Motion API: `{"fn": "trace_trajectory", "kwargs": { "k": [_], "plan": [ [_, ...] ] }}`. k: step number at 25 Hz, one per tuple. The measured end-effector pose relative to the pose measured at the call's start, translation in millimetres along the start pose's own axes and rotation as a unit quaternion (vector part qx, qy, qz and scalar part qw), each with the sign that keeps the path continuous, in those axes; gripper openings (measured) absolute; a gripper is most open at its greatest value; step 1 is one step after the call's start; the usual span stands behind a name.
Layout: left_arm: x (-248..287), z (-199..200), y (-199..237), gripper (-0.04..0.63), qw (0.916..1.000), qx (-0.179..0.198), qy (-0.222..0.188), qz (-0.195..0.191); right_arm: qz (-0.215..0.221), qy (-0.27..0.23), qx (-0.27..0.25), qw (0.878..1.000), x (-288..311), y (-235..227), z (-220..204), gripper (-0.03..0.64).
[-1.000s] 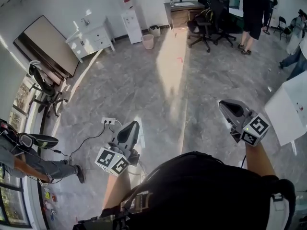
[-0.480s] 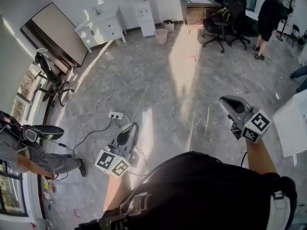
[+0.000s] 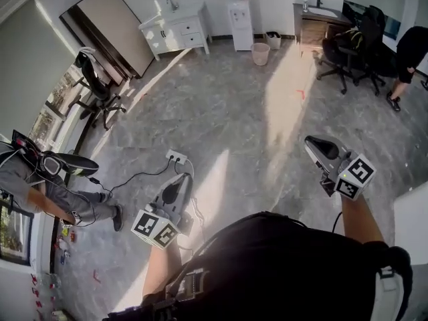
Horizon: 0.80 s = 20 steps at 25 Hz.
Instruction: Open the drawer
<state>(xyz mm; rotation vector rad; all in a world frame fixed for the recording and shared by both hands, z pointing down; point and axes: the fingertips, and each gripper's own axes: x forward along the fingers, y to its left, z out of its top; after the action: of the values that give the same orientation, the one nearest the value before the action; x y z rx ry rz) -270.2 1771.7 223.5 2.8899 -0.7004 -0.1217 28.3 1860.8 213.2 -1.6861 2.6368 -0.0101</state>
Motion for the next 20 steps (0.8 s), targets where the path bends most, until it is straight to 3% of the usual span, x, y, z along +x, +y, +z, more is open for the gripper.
{"fn": "trace_trajectory", "kwargs": {
  "k": [10, 20],
  "plan": [
    [133.1, 12.8, 10.1, 0.000, 0.9983, -0.013, -0.031, 0.049, 0.074, -0.005, -0.009, 0.997, 53.9, -153.3, 15.8, 0.003],
    [199.6, 7.8, 69.3, 0.000, 0.9977, -0.023, -0.019, 0.061, 0.077, 0.009, 0.009, 0.997, 117.0, -218.5, -6.6, 0.008]
  ]
}}
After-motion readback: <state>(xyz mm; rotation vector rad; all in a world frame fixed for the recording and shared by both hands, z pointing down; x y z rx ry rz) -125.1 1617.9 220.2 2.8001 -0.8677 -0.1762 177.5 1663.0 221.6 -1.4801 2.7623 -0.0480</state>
